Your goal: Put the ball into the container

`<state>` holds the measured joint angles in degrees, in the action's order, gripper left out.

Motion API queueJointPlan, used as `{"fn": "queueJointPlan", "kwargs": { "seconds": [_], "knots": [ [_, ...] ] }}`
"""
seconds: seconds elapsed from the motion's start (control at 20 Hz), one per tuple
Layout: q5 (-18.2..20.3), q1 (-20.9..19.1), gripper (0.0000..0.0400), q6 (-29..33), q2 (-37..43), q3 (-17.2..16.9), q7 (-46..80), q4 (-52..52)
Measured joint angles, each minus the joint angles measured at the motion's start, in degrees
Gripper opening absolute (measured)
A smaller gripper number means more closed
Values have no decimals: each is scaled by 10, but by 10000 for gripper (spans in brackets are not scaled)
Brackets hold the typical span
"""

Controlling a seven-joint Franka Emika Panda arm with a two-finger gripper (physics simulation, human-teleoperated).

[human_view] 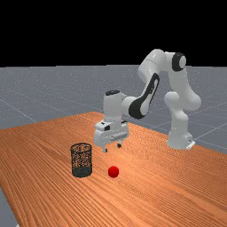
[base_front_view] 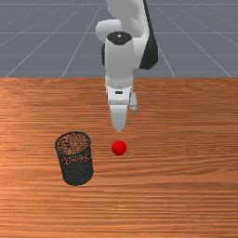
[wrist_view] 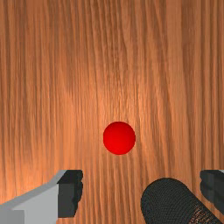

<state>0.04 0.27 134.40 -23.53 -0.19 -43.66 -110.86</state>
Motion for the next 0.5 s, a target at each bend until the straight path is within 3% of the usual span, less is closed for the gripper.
{"fn": "queueJointPlan", "kwargs": {
  "seconds": [0.5],
  "knots": [
    [-1,1,400,-10,-22,2,-5,11]
  ]
}}
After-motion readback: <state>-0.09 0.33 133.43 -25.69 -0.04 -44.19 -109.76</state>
